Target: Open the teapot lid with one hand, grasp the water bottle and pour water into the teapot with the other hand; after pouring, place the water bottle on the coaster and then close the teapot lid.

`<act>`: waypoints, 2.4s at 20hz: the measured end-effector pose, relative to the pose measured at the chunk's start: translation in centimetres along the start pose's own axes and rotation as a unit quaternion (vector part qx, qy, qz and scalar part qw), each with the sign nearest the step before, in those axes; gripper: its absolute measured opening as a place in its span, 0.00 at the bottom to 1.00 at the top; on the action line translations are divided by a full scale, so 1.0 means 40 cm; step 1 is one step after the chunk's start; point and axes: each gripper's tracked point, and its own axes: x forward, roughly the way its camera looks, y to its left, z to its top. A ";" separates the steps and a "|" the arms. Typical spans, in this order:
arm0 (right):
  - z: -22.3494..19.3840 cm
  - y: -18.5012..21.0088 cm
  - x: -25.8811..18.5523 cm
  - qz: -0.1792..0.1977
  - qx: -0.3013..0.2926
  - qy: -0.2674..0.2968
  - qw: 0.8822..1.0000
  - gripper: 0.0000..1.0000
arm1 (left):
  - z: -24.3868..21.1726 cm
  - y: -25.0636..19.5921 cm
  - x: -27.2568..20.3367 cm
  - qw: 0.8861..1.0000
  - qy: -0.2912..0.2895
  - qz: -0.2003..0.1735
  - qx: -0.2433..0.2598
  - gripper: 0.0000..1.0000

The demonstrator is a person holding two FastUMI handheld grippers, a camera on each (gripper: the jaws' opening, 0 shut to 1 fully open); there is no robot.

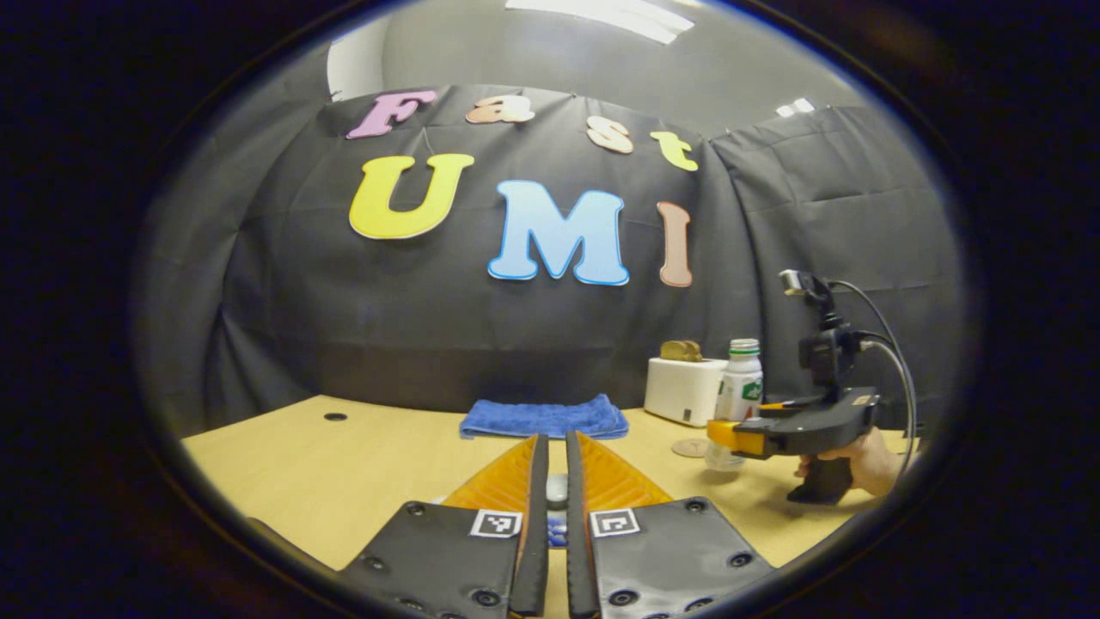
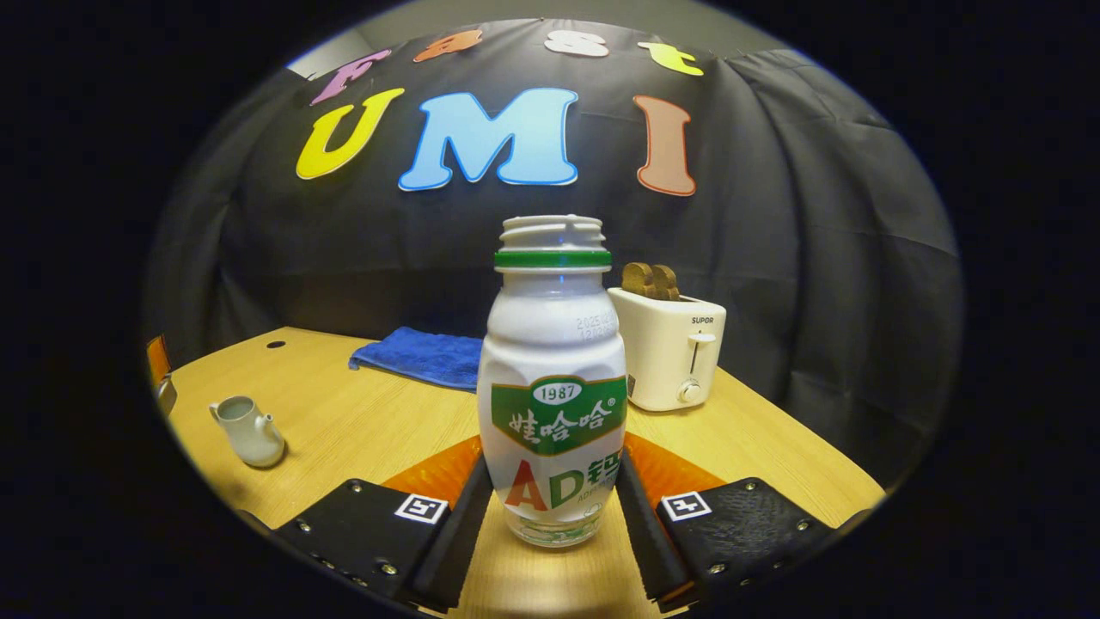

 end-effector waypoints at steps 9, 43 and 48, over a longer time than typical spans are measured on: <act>0.014 0.139 -0.048 0.021 -0.155 -0.006 0.988 0.75 | 0.039 0.000 -0.235 0.999 -0.037 0.010 0.015 0.19; -0.005 0.419 0.064 0.001 -0.580 -0.034 0.814 0.76 | -0.036 0.023 -0.304 1.000 -0.004 -0.007 0.012 0.19; 0.004 0.418 0.069 -0.011 -0.613 -0.043 0.789 0.76 | -0.015 0.028 -0.314 1.000 -0.016 -0.004 0.023 0.19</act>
